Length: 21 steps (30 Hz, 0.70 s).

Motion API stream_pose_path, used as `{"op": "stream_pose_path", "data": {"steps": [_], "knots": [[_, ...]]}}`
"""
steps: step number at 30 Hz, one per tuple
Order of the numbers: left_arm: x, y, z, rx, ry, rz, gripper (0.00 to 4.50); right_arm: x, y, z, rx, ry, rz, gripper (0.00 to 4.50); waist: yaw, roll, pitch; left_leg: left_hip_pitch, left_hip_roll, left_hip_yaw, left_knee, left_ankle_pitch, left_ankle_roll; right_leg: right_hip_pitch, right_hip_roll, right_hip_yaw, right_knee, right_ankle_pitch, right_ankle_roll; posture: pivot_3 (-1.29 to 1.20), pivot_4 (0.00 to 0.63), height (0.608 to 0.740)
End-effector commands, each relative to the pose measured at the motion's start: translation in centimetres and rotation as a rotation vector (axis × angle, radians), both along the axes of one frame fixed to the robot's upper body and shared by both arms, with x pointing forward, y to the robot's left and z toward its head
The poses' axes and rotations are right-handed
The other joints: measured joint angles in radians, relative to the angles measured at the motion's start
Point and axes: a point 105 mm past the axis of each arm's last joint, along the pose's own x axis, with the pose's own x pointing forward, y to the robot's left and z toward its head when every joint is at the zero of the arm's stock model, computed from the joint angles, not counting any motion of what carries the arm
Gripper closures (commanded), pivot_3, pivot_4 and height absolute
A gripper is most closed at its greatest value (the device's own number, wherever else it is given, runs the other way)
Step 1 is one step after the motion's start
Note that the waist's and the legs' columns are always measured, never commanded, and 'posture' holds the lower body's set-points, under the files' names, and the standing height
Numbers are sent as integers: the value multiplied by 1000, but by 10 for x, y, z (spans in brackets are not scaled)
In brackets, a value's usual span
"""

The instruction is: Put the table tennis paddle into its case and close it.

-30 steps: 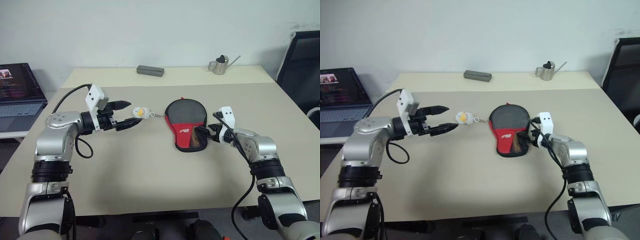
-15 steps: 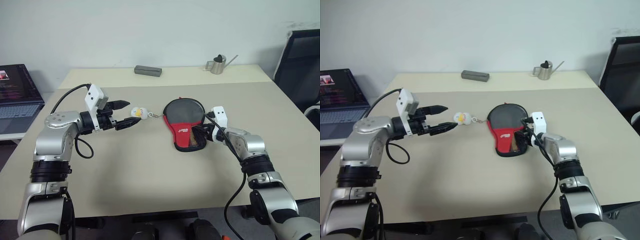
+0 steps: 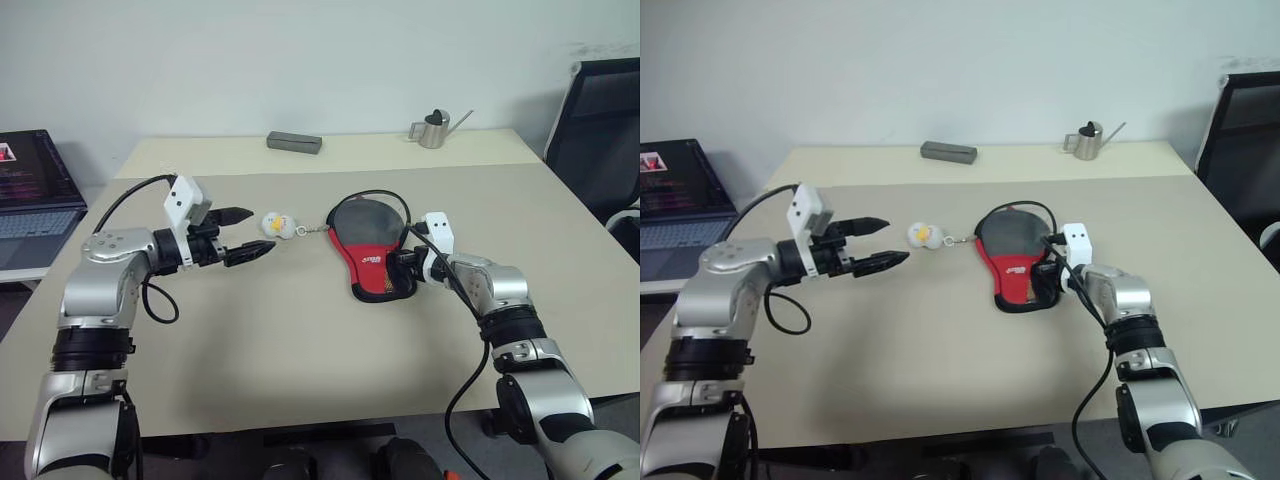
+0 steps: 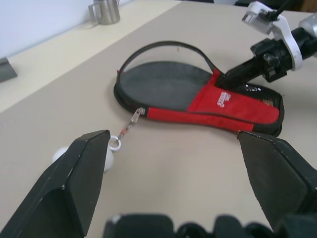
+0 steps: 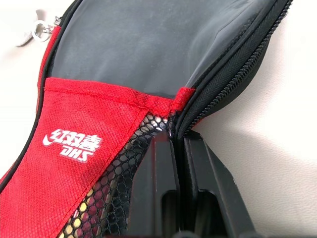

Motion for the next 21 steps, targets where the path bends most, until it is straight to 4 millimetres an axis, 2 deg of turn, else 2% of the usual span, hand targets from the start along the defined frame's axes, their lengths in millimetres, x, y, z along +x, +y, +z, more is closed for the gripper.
{"op": "stream_pose_path", "data": {"steps": [1,4,11,21], "knots": [[-12,5,11,30,-40,-34,0,-3,-3,-2,13,27,-22,4477,0,0,0,0,0,0,0,0,0,0,0,0,0,0,0,0,150,740],[-25,12,-1,53,21,-64,0,-7,3,4,36,34,-8,4477,-1,1,0,0,0,0,0,0,0,0,0,0,0,0,0,0,150,740],[-51,1,-15,64,125,-177,0,-20,16,17,45,40,31,4477,1,1,1,-1,2,0,-1,0,0,-1,1,-1,-1,-1,-1,0,150,740],[-64,-14,-20,38,163,-237,0,-35,25,20,64,67,38,4477,-2,2,1,0,4,1,-1,0,0,-1,2,0,-1,-1,-2,0,150,740]]}}
